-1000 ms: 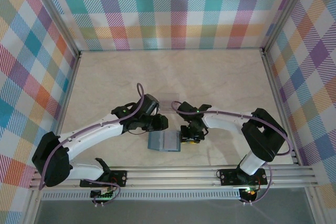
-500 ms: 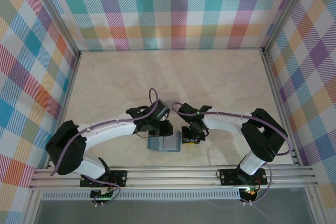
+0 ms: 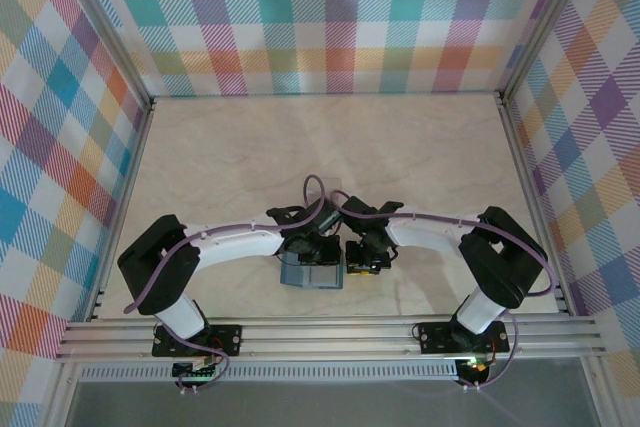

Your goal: Take the credit cards out of the card holder

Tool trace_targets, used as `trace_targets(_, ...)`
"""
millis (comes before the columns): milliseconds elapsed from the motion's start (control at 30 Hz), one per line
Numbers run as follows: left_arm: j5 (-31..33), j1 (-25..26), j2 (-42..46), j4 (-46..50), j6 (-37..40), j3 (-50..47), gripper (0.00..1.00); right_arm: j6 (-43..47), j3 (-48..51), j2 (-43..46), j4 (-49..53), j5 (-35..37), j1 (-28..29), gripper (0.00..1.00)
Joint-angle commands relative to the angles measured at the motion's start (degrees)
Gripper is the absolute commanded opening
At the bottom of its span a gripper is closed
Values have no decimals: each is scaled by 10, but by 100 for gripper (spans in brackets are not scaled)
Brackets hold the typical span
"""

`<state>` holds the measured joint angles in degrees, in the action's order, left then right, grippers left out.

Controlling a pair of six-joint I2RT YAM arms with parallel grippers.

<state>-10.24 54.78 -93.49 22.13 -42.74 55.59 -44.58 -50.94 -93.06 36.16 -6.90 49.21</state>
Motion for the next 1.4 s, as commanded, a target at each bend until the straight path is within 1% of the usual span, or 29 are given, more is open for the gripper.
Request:
trace_targets(0, -3, 6, -17, -14, -8, 6, 13, 5, 17, -8, -1, 17, 4, 27)
trace_targets(233, -12, 8, -33, -27, -14, -6, 13, 6, 18, -3, 6, 21, 5, 27)
trace_targets(467, -5, 10, -39, -26, -13, -18, 12, 9, 14, -6, 10, 24, 4, 28)
trace_targets(867, 46, 12, 39, -4, -6, -30, 8, 9, 10, -15, 9, 23, 5, 28)
trace_targets(1067, 37, 12, 36, -9, -6, -35, 7, 11, 5, -17, 11, 23, 4, 28)
trace_targets(1367, 14, 13, 10, -58, -23, -63, 7, 13, 0, -18, 19, 27, 4, 28)
